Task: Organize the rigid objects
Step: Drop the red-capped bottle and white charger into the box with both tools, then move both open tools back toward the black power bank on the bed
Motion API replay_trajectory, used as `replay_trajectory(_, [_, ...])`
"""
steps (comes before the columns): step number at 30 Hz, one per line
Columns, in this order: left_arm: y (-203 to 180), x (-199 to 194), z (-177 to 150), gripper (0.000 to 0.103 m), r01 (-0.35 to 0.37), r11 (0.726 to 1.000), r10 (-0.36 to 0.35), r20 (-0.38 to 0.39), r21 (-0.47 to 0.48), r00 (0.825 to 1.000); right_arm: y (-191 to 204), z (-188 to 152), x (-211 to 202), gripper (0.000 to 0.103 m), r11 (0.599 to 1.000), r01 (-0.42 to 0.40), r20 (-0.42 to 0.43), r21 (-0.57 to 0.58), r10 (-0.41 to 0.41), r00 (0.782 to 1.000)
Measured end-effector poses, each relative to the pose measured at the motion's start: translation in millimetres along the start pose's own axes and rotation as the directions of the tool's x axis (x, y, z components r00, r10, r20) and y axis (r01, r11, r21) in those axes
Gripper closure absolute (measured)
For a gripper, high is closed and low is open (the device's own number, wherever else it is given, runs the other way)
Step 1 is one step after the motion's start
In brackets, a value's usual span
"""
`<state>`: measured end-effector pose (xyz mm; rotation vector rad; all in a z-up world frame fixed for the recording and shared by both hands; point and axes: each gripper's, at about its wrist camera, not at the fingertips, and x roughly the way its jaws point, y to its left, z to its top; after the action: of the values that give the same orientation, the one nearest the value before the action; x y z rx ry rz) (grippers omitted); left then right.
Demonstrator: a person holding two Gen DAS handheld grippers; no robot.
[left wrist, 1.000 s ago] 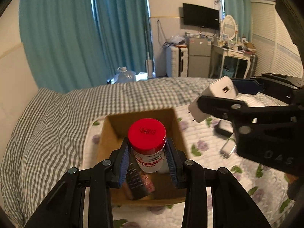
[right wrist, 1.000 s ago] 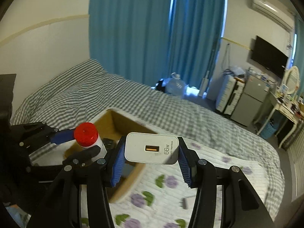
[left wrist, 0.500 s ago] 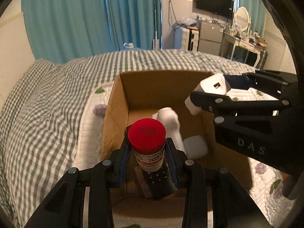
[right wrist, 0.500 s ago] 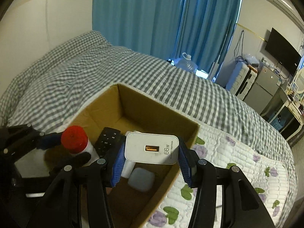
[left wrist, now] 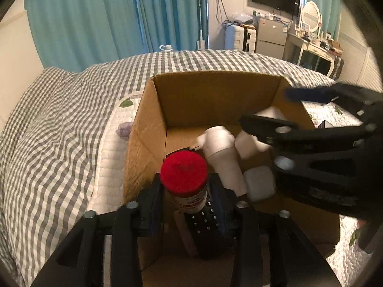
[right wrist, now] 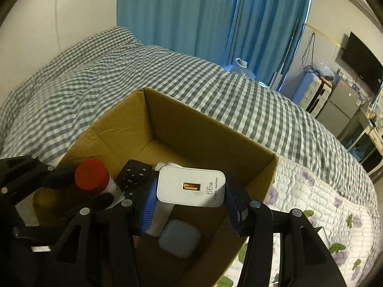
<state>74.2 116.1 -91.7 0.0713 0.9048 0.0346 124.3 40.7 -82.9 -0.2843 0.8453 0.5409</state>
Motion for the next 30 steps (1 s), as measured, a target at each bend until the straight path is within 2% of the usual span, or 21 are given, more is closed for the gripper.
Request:
replay_trajectory(1, [-1, -5, 1, 0.048, -0.012, 1.000, 0.012, 0.004, -0.006, 1.000, -4, 0, -8, 0.025, 1.000, 0.008, 0.026, 0.012, -0.008, 1.000])
replay_trajectory(2, [-1, -8, 2, 0.047, -0.017, 1.000, 0.017, 0.007, -0.011, 1.000, -8, -1, -17, 0.017, 1.000, 0.013, 0.049, 0.023, -0.014, 0.999])
replay_trajectory(5, [-6, -21, 7, 0.046, -0.019, 1.000, 0.020, 0.011, -0.020, 1.000, -26, 2, -45, 0.016, 0.998, 0.013, 0.091, 0.064, -0.018, 0.996])
replay_trajectory(7, [-13, -34, 13, 0.041, -0.024, 1.000, 0.025, 0.025, -0.020, 0.999, -41, 4, -63, 0.013, 0.996, 0.025, 0.101, 0.086, -0.034, 0.994])
replay_trajectory(10, [-30, -58, 20, 0.040, -0.036, 0.999, 0.036, 0.061, 0.000, 0.998, -65, 1, -95, 0.010, 0.992, 0.071, 0.125, 0.105, -0.084, 0.989])
replay_trajectory(15, [-61, -83, 26, 0.040, -0.016, 1.000, 0.014, 0.094, 0.019, 0.995, -101, -16, -143, 0.008, 0.981, 0.143, 0.142, 0.133, -0.161, 0.977])
replay_trajectory(20, [-104, -91, 27, 0.039, 0.014, 0.999, -0.018, 0.098, 0.043, 0.995, -134, -46, -177, 0.008, 0.967, 0.194, 0.139, 0.162, -0.217, 0.966])
replay_trajectory(25, [-147, -80, 25, 0.039, 0.029, 0.998, -0.033, 0.077, 0.059, 0.996, -166, -78, -181, 0.008, 0.958, 0.207, 0.105, 0.197, -0.231, 0.967])
replay_trajectory(30, [-186, -48, 15, 0.039, 0.043, 0.996, -0.045, 0.025, 0.082, 0.999, -193, -120, -152, 0.008, 0.951, 0.194, 0.028, 0.242, -0.207, 0.978])
